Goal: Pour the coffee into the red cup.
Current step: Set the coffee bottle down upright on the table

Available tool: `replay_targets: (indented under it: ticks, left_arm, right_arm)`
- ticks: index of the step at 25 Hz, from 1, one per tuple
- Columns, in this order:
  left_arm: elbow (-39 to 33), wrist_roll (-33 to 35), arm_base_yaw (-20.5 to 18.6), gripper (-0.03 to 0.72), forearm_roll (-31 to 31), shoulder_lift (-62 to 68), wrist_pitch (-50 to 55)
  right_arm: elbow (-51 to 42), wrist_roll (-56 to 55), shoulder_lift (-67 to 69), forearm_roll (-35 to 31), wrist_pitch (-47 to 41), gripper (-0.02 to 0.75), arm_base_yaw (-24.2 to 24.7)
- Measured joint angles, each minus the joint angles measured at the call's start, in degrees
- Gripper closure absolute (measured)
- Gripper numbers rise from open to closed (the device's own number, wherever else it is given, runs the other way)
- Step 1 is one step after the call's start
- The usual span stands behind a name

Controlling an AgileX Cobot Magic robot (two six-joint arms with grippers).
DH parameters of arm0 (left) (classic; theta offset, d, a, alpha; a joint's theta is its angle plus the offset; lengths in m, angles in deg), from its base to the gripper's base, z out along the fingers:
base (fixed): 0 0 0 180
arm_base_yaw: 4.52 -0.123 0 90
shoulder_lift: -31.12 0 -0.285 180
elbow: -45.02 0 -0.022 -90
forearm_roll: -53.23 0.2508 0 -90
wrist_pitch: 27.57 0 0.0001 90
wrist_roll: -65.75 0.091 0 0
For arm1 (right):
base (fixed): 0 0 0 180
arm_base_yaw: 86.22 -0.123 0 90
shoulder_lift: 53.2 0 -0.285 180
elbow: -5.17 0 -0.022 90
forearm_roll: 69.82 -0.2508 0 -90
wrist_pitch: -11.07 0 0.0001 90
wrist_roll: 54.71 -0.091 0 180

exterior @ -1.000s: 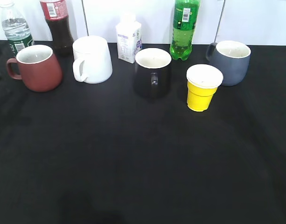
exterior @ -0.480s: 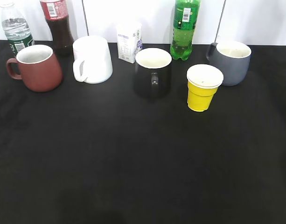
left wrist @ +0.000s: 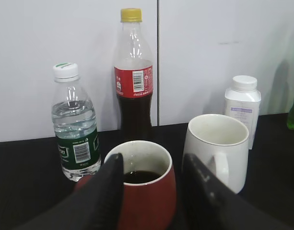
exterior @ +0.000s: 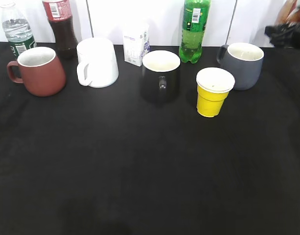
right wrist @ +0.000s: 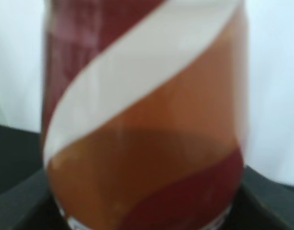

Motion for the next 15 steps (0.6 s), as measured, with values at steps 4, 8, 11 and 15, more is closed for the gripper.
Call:
replay_targets:
  ticks: [4,8,11,15]
  left_arm:
    - [0.0,0.0,0.0,0.376,0.0,0.0,0.0]
    - [0.0,0.0,0.0,0.376,0.9,0.0,0.1]
    - [0.0,0.0,0.0,0.376,1.3,0.0,0.3]
    - [0.0,0.0,0.0,0.377,1.5,0.0,0.3]
  right_arm:
    - [3.1,4.2,5.8,-0.3,1.8,0.204,0.0]
    - [5.9,5.4,9.4,-1.7,2.6,0.204,0.0]
    - [6.9,7.6,11.2,-2.7,4.9,0.204,0.0]
    - [6.9,7.9,12.2,-2.9,5.6,0.192,0.0]
